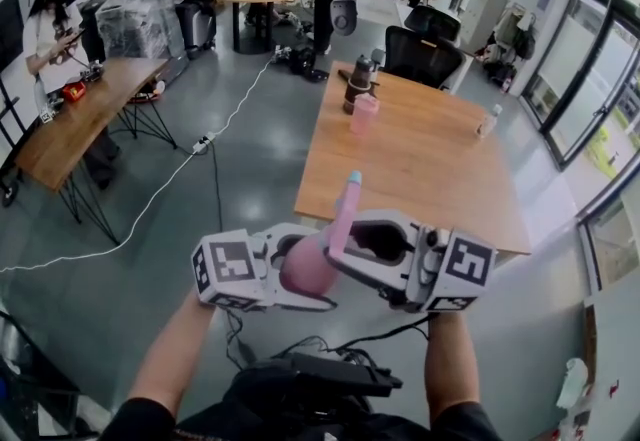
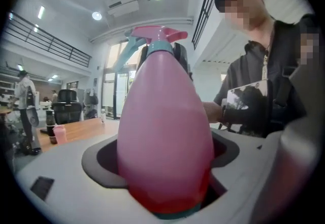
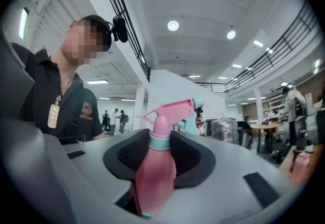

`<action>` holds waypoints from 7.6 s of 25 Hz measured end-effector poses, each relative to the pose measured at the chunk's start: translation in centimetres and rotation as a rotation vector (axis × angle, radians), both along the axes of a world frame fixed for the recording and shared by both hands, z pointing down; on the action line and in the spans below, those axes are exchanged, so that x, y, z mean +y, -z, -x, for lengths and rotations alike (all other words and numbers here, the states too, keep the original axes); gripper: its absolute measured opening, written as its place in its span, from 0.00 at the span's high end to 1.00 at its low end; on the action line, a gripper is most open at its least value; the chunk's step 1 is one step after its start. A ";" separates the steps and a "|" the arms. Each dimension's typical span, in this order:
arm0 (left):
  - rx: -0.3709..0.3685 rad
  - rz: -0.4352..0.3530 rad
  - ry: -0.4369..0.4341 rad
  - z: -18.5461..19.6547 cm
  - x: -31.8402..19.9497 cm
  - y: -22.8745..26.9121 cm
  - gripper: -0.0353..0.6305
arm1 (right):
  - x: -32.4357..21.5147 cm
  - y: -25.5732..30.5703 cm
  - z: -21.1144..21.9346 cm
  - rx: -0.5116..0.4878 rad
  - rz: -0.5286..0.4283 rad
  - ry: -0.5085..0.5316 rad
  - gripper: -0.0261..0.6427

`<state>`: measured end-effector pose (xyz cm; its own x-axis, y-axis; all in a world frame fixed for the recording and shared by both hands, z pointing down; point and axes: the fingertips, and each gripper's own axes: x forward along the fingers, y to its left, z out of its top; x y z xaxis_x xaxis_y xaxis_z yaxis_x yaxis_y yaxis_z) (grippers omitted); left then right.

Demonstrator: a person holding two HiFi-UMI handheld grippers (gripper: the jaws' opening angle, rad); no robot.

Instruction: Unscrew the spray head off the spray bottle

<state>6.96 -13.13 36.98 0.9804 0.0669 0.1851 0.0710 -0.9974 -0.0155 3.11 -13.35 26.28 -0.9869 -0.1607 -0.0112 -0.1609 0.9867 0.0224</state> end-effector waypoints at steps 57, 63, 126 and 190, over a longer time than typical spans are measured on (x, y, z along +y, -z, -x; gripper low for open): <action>-0.130 -0.089 0.770 1.0 -10.6 -5.1 0.27 | -7.6 -4.4 -1.8 -0.018 0.232 -0.558 0.65; -0.139 -0.103 0.760 0.1 -9.7 -5.5 0.27 | -7.6 -4.8 -1.9 0.027 0.230 -0.585 0.76; -0.075 0.044 -0.124 -0.6 2.3 -3.3 0.27 | 1.3 -2.0 -2.5 0.073 0.050 0.081 0.79; -0.120 -0.044 0.726 1.9 -11.6 -6.9 0.27 | -6.9 -5.1 -4.1 0.060 0.140 -0.511 0.68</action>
<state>5.04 -24.75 43.85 0.7477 -0.6013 0.2817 -0.6031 -0.7925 -0.0908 7.19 -20.22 31.36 -0.7807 -0.6170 0.0992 -0.6243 0.7771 -0.0795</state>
